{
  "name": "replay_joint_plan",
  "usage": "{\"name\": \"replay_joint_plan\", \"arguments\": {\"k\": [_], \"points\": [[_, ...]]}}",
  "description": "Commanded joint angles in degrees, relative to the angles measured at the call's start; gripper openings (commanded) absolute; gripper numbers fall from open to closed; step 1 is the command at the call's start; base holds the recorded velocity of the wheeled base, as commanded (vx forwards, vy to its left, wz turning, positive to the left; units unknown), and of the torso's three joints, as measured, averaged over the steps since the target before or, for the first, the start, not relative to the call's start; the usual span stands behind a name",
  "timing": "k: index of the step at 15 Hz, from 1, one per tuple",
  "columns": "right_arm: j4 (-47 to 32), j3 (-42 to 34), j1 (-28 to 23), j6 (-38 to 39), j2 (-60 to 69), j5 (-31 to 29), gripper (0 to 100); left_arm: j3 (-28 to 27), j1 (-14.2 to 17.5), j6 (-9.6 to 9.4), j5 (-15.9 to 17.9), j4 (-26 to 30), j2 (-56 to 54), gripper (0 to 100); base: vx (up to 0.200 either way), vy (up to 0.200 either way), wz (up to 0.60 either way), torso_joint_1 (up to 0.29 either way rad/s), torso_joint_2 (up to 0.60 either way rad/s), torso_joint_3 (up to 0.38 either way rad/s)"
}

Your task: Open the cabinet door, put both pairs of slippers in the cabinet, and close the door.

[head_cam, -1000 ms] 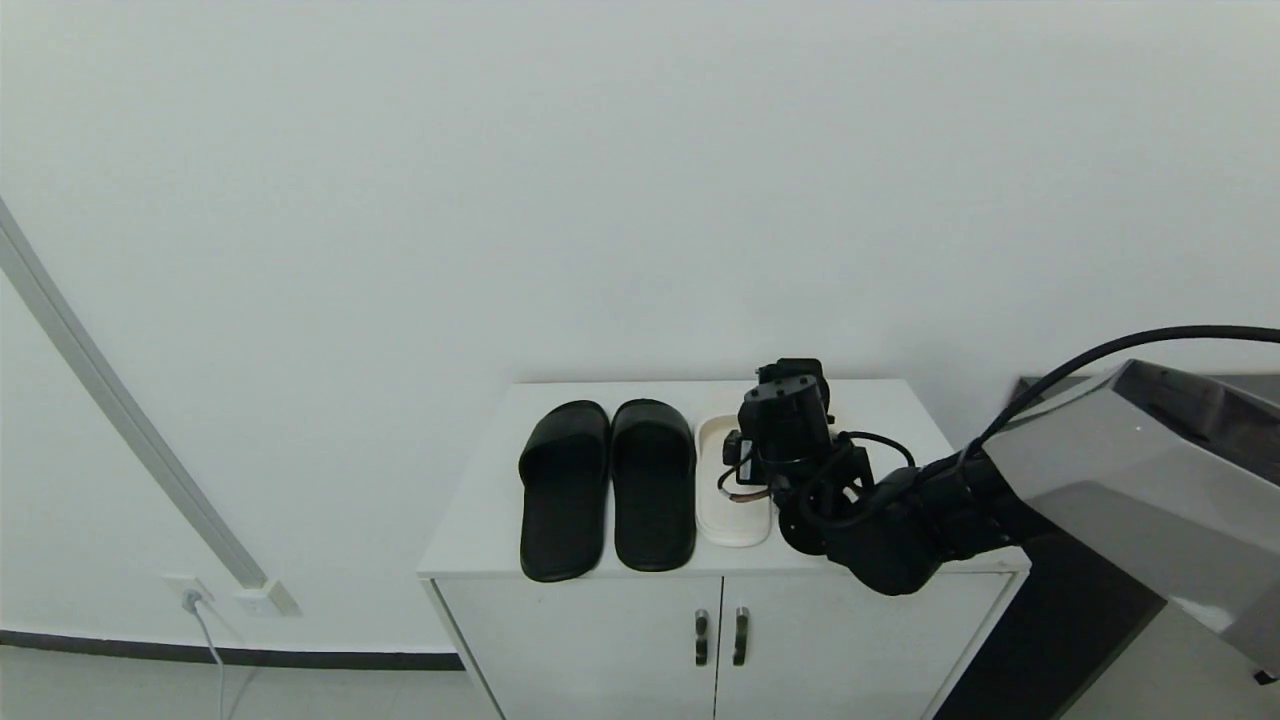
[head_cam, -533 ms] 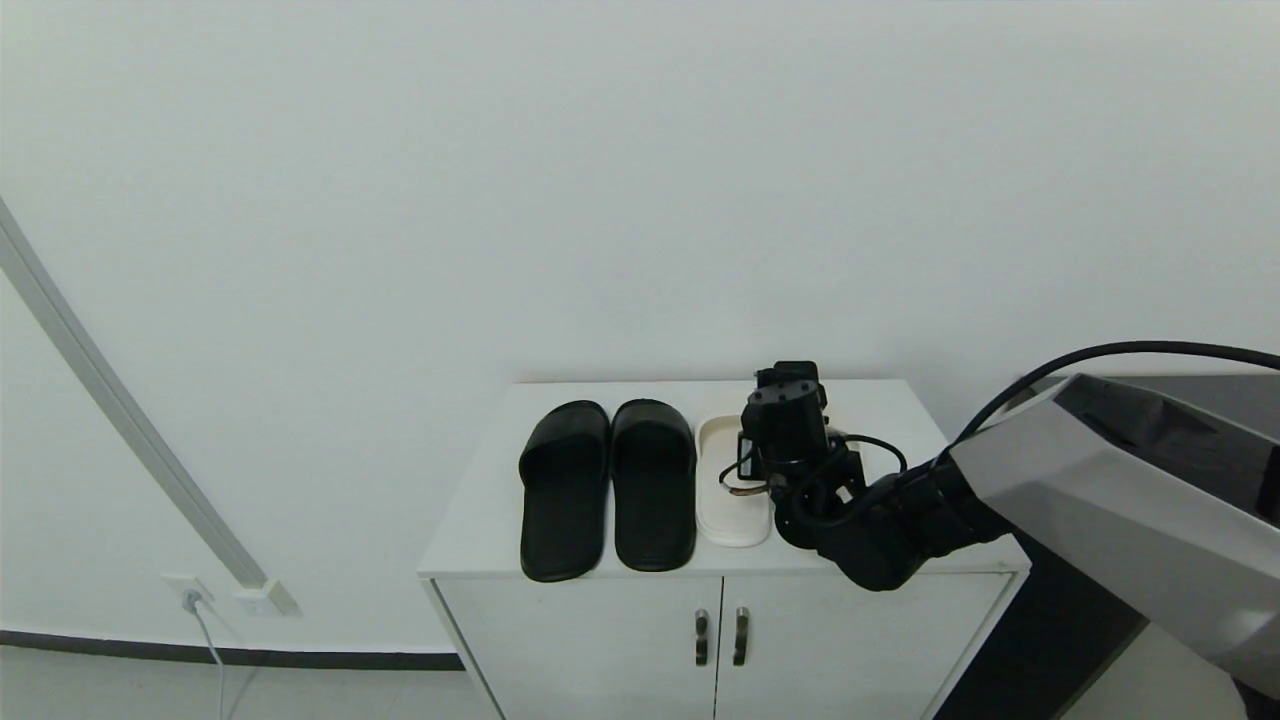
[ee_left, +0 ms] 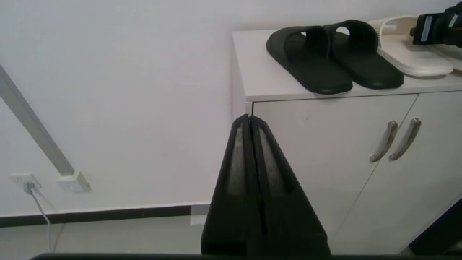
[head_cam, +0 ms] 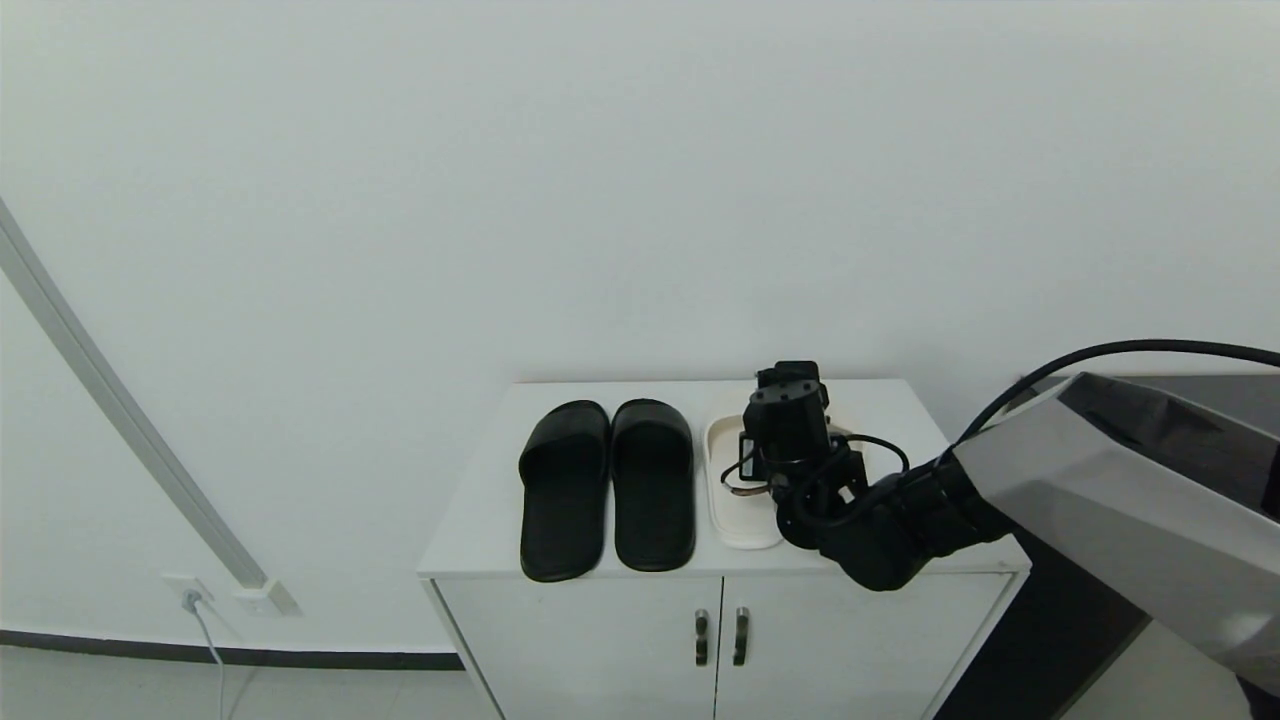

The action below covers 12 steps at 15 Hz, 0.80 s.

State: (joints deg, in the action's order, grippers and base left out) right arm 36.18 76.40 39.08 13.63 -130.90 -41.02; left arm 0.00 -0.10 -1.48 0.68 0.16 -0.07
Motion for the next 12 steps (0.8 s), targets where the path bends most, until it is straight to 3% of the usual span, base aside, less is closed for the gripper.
{"name": "replay_joint_plan", "arguments": {"k": [1,5,8,9,12], "points": [[0.03,-2.22,0.20,-0.45,5.31,-0.02,0,0.00,0.01,0.07,0.02,-0.07,0.07,0,0.000,0.000,0.00,0.000,0.00,0.000],[0.29,-12.50,2.93,-2.29,17.96,4.02,0,0.00,0.01,0.07,0.02,0.02,0.07,0,0.000,0.000,0.00,0.000,0.00,0.000],[0.29,-24.72,5.30,-3.08,29.04,16.24,0,0.00,-0.08,0.16,0.02,0.02,0.07,0,0.000,0.000,0.00,0.000,0.00,0.000],[0.38,-29.64,5.39,-3.96,33.61,22.92,0,0.00,-0.08,0.16,0.02,0.02,0.07,0,0.000,0.000,0.00,0.000,0.00,0.000],[0.12,-37.20,5.92,-4.31,42.40,35.40,0,0.00,0.01,0.16,0.02,0.02,0.07,0,0.000,0.000,0.00,0.000,0.00,0.000]]}}
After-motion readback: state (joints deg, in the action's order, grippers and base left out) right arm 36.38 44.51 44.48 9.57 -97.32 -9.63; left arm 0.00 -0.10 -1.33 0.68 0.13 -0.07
